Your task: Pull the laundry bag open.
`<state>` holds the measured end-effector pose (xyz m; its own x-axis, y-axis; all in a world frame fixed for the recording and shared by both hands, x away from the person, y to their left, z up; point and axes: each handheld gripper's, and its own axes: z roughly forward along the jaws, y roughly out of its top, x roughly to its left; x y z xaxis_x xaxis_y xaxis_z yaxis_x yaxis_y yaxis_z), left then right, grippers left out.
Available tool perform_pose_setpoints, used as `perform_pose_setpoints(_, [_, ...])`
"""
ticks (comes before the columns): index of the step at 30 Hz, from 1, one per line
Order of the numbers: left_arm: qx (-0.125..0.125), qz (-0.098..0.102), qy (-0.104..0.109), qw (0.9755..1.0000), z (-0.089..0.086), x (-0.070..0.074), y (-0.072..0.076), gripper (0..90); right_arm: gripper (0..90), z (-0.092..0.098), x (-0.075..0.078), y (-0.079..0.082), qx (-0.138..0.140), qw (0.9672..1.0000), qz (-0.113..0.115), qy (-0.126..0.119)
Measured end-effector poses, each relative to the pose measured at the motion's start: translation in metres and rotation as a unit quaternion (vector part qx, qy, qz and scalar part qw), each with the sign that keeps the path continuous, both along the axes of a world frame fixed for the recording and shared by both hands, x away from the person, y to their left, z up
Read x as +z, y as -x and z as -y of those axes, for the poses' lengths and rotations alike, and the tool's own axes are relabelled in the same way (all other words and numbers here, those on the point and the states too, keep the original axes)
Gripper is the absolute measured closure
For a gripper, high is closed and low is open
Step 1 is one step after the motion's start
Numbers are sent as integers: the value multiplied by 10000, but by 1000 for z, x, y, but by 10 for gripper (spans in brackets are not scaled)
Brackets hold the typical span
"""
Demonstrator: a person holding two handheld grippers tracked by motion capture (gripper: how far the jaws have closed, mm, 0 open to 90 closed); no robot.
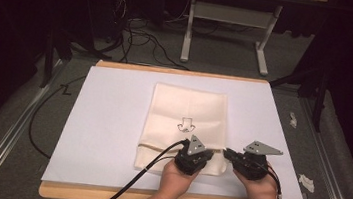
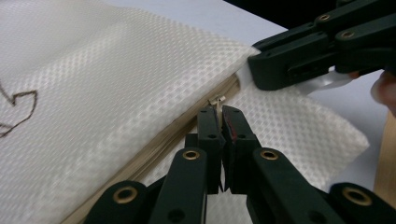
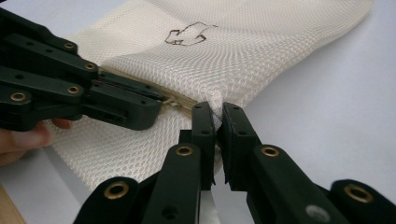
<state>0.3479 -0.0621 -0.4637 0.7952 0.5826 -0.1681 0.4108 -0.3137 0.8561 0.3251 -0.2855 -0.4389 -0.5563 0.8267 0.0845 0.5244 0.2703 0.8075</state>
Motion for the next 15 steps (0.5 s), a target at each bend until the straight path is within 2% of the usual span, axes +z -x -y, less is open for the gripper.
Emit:
perform_pose_setpoints(7, [185, -47, 42, 9998, -17, -3, -2, 876, 860, 10, 0, -1, -125, 9999, -26, -93])
perform_pose_setpoints(15, [324, -34, -35, 9995, -37, -5, -2, 875, 859, 10, 0, -1, -147, 9999, -31, -81])
